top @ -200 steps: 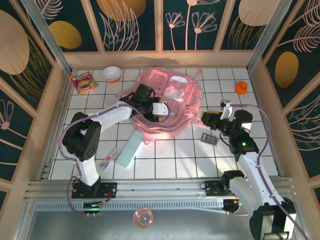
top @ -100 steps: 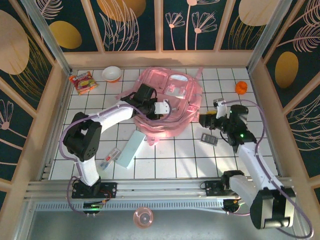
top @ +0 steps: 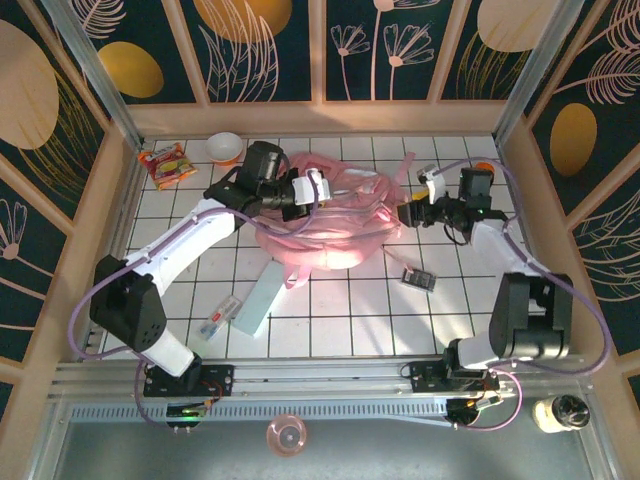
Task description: Pack books, pencil case, and school supplies into a backpack
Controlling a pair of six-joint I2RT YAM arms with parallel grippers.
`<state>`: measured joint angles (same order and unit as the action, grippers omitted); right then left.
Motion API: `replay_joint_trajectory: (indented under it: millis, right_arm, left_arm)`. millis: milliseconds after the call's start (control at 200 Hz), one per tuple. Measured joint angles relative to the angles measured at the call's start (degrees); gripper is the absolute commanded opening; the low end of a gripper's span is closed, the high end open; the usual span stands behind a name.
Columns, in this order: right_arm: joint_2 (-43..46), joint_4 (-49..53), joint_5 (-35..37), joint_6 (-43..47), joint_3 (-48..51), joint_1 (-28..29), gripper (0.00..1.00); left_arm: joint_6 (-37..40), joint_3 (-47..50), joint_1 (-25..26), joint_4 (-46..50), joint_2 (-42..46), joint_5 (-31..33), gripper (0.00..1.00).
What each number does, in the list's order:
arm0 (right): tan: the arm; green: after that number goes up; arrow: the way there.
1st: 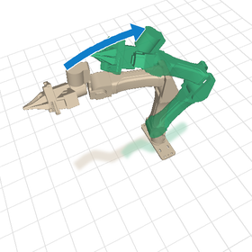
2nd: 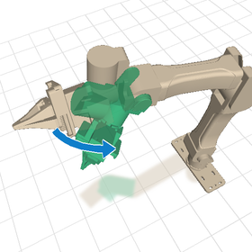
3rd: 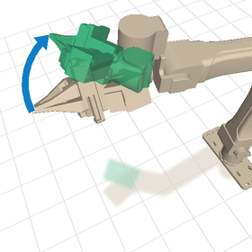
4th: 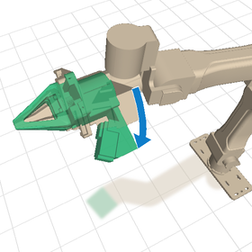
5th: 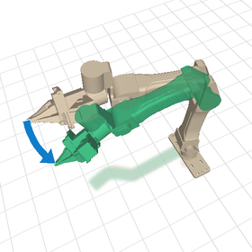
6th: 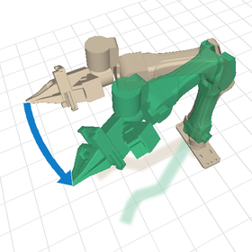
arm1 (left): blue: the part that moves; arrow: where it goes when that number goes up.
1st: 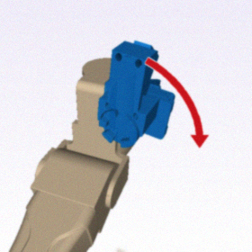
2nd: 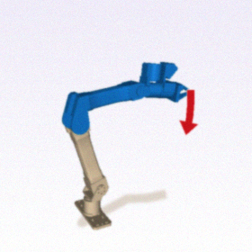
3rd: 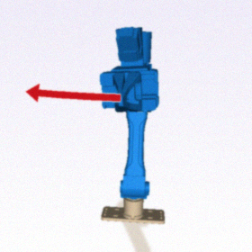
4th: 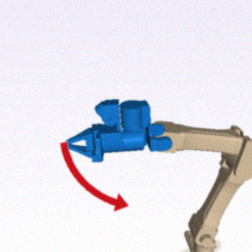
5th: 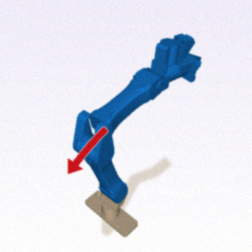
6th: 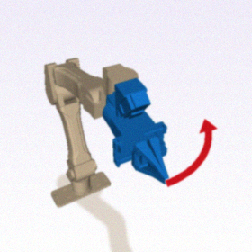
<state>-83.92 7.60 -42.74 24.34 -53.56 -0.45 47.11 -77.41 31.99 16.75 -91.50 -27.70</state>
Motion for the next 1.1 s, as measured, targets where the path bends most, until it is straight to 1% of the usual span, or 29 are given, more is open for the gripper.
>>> replay_joint_trajectory:
  millis: [100,175,410,510,646,741,796,861,911,1026,1101]
  right_arm:
    - [-4.5,1.0,-4.9,4.8,-2.4,0.0,0.65]
    - [-7.3,3.5,-8.3,9.0,-4.0,0.2,0.64]
    - [-17.4,16.9,-16.5,20.0,-14.0,0.6,0.62]
    - [-20.7,21.9,-18.9,23.3,-17.3,0.8,0.62]
    - [-24.0,27.3,-19.9,26.0,-20.3,1.7,0.61]
    - [-25.4,29.4,-19.5,27.1,-21.7,2.9,0.53]
    - [-25.5,30.3,-19.2,27.5,-21.9,3.2,0.46]
    - [-25.5,30.6,-19.2,27.9,-21.9,3.3,0.42]
    - [-25.5,30.7,-19.1,28.0,-21.9,3.3,0.36]
    - [-24.7,31.2,-18.8,27.6,-21.8,3.3,0.17]
    - [-23.1,31.5,-18.8,27.7,-21.4,3.3,0.09]
  left_arm:
    - [0.2,1.6,0.0,0.0,0.4,-0.6,0.00]
    - [0.2,2.5,0.0,0.0,0.4,-1.0,0.00]
    - [0.2,3.6,0.0,0.0,0.4,-1.9,0.00]
    - [0.2,3.6,0.0,-0.1,0.4,-2.1,0.00]
    - [0.2,3.6,0.0,-0.2,0.4,-2.3,0.00]
    - [0.2,3.6,0.0,-0.2,0.4,-2.4,0.00]
    - [0.2,3.6,0.0,-0.2,0.4,-2.6,0.00]
    - [0.2,3.6,-0.1,-0.2,0.4,-2.8,0.00]
    - [0.2,3.7,-0.1,-0.2,0.4,-2.8,0.00]
    - [0.1,4.3,-0.1,-0.3,0.4,-2.9,0.00]
    - [0.1,5.1,-0.1,-1.1,0.5,-2.9,0.00]
